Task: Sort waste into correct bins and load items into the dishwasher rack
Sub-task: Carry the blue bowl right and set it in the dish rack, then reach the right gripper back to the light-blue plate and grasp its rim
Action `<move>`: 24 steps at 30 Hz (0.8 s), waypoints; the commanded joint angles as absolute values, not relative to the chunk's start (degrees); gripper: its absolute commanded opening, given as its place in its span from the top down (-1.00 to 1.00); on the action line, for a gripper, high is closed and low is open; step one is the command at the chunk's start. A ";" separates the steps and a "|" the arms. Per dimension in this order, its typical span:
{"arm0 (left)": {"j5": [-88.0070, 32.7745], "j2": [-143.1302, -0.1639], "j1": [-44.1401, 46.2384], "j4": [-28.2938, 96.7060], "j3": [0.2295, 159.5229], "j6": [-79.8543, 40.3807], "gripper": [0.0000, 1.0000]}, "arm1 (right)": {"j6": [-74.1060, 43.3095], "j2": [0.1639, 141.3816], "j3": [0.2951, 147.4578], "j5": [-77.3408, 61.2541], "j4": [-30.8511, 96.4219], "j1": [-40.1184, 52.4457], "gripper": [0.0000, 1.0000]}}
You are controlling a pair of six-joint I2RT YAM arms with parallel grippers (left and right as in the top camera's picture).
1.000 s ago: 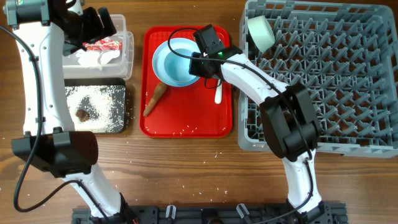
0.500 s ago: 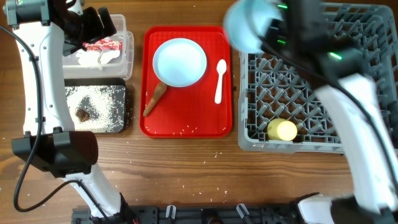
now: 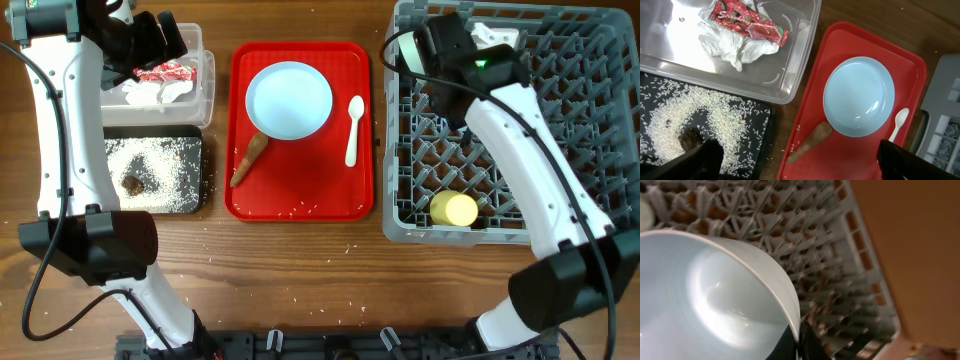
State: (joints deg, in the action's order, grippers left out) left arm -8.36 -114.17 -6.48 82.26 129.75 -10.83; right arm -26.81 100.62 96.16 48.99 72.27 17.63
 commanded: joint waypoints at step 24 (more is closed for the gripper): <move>-8.03 -114.13 -6.55 82.13 129.97 -10.76 -1.00 | 6.92 115.66 95.92 71.29 61.45 27.57 0.91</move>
State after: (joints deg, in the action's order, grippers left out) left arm -8.36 -114.17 -6.48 82.26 129.75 -10.81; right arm 10.00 114.34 95.79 70.32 60.47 27.64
